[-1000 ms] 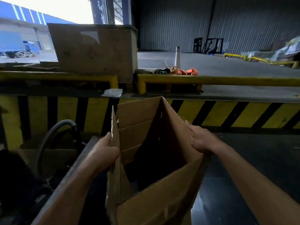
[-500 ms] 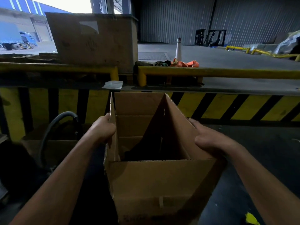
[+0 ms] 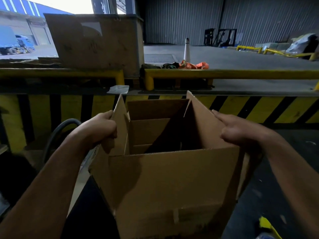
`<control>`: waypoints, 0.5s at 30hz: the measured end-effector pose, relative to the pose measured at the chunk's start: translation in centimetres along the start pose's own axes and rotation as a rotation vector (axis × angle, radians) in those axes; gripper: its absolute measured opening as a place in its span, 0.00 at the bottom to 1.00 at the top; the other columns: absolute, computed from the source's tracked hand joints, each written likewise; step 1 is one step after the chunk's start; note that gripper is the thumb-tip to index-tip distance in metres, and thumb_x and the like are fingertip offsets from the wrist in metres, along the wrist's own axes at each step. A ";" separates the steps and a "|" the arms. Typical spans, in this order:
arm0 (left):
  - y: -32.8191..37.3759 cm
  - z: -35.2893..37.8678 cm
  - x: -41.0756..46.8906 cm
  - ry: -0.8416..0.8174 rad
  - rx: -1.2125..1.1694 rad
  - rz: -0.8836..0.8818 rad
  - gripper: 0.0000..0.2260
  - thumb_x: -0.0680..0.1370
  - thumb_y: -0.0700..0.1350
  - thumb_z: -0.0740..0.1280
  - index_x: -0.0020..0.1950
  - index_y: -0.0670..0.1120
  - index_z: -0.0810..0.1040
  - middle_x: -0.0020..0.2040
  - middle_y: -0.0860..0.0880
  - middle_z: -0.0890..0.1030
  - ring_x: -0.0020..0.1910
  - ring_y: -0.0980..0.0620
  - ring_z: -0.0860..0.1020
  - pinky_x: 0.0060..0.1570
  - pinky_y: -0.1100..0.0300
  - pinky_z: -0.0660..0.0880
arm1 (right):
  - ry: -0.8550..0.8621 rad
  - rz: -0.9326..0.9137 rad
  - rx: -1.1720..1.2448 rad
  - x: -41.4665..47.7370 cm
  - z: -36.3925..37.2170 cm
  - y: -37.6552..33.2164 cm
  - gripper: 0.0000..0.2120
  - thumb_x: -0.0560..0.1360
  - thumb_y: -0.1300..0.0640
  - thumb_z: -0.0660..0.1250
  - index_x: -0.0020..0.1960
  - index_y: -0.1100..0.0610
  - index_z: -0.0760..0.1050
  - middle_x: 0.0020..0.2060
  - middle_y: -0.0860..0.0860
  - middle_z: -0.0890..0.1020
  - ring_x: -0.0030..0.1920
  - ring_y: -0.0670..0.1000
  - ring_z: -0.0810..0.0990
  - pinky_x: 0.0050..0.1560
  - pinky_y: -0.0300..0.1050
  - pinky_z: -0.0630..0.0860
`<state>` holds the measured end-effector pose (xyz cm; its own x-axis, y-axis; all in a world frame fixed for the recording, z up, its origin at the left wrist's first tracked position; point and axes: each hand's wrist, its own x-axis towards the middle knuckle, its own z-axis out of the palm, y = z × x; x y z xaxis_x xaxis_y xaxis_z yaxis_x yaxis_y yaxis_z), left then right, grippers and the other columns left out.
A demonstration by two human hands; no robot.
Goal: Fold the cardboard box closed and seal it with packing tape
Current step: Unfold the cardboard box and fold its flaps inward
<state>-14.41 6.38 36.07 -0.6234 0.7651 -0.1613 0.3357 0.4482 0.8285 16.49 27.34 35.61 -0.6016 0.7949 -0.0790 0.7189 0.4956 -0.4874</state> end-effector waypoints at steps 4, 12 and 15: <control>-0.9 1.2 0.2 -0.017 0.051 0.008 0.17 0.80 0.36 0.62 0.66 0.52 0.71 0.48 0.38 0.80 0.37 0.43 0.79 0.33 0.52 0.77 | -0.005 0.003 0.007 -0.4 0.9 0.0 0.39 0.78 0.63 0.61 0.79 0.41 0.44 0.76 0.53 0.59 0.49 0.51 0.75 0.41 0.43 0.74; -3.3 3.8 2.1 0.049 0.121 0.014 0.38 0.77 0.37 0.66 0.82 0.57 0.53 0.57 0.43 0.80 0.45 0.42 0.85 0.41 0.47 0.84 | 0.043 0.066 0.011 0.9 5.8 0.3 0.40 0.78 0.63 0.60 0.78 0.38 0.40 0.68 0.57 0.70 0.45 0.51 0.79 0.44 0.48 0.80; -3.1 4.1 2.3 0.075 0.129 0.014 0.39 0.77 0.37 0.67 0.83 0.56 0.53 0.56 0.45 0.80 0.45 0.43 0.85 0.41 0.45 0.85 | 0.040 0.100 -0.004 1.3 6.0 -0.2 0.41 0.77 0.63 0.60 0.78 0.37 0.40 0.66 0.58 0.71 0.43 0.53 0.79 0.39 0.47 0.79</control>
<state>-13.99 8.70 30.94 -0.6674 0.7372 -0.1055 0.4300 0.4971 0.7537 13.48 26.14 30.43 -0.5126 0.8537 -0.0916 0.7757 0.4147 -0.4757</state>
